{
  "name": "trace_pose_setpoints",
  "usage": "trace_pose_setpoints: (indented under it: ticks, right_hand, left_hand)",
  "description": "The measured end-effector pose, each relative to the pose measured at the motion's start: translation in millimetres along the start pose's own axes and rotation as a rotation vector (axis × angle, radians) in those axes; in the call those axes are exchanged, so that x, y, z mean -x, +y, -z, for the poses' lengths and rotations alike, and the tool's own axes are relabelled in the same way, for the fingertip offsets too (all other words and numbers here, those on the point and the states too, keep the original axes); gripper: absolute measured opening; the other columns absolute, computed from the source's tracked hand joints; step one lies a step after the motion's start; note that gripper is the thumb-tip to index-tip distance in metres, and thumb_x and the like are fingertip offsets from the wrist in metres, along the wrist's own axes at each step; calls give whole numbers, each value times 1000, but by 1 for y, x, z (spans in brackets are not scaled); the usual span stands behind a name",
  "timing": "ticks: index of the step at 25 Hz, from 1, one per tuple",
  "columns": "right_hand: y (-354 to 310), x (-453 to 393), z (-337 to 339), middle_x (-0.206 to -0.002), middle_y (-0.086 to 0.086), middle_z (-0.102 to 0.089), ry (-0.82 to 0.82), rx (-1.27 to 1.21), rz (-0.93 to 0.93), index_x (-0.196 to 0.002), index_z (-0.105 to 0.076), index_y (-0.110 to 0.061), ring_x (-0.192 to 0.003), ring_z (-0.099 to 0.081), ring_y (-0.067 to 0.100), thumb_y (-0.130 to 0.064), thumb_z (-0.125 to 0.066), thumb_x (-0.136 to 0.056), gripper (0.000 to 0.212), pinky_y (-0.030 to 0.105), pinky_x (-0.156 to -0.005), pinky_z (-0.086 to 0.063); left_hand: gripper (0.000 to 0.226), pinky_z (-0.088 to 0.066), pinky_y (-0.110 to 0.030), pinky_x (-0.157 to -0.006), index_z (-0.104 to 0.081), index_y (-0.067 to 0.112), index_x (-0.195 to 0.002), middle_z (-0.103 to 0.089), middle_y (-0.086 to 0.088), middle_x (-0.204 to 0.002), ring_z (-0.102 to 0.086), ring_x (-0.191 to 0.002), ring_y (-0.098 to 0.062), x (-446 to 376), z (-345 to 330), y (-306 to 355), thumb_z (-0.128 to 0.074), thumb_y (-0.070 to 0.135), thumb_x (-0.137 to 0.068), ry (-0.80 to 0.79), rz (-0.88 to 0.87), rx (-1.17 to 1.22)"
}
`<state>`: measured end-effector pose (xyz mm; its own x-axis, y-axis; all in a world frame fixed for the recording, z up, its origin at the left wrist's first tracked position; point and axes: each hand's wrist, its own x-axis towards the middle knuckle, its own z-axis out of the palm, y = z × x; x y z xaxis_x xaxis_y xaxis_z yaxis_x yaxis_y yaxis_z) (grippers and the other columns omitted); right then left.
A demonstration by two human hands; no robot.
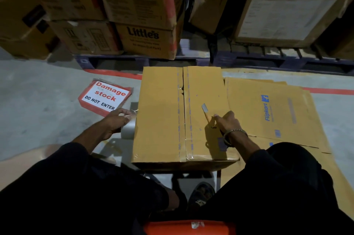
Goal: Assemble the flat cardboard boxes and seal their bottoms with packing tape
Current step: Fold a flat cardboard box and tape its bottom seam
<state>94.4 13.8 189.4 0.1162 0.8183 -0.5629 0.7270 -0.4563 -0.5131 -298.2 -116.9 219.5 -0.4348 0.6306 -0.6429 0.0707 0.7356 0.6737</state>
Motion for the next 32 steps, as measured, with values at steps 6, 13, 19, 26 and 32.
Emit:
trace_pose_setpoints:
  ticks: [6, 13, 19, 26, 32]
  right_hand:
    - [-25, 10, 2, -152, 20, -37, -29, 68, -2, -151, -29, -12, -131, -48, 43, -48, -76, -86, 88, 54, -102, -50]
    - [-123, 37, 23, -140, 5, -56, -91, 10, 402, -145, -52, -20, -124, -53, 26, -48, -72, -92, 63, 42, -98, -46]
    - [-198, 37, -3, -130, 0, -68, -441, -133, 508, -136, -64, -16, -118, -63, 13, -28, -84, -86, 55, 27, -90, -50]
    - [-220, -6, 5, -90, -8, -79, -180, 91, 672, -122, -73, -22, -85, -68, -3, -13, -84, -81, 43, 31, -98, -53]
    - [-215, -27, 21, -109, 2, -77, -509, -109, 554, -131, -66, -16, -99, -72, 15, 5, -73, -86, 51, 31, -84, -60]
  left_hand:
    - [24, -51, -39, -81, -67, 17, -111, -61, -16, -119, -54, -95, -26, 4, 7, 22, -58, 2, -96, 126, -56, -73]
    - [18, -50, -40, -83, -65, 29, -106, -65, 3, -109, -61, -98, -26, 7, -4, 63, -52, 21, -96, 284, -359, -235]
    - [12, -48, -35, -77, -67, 31, -100, -69, 2, -101, -64, -92, -20, 3, -49, 128, -57, 26, -94, -175, -519, -277]
    - [7, -47, -41, -84, -59, 31, -109, -63, 5, -108, -58, -103, -21, -32, -79, 164, -53, 28, -104, -413, -556, -394]
    - [12, -43, -32, -76, -62, 30, -109, -63, 18, -108, -58, -97, -5, -37, -82, 172, -54, 26, -100, -438, -687, -384]
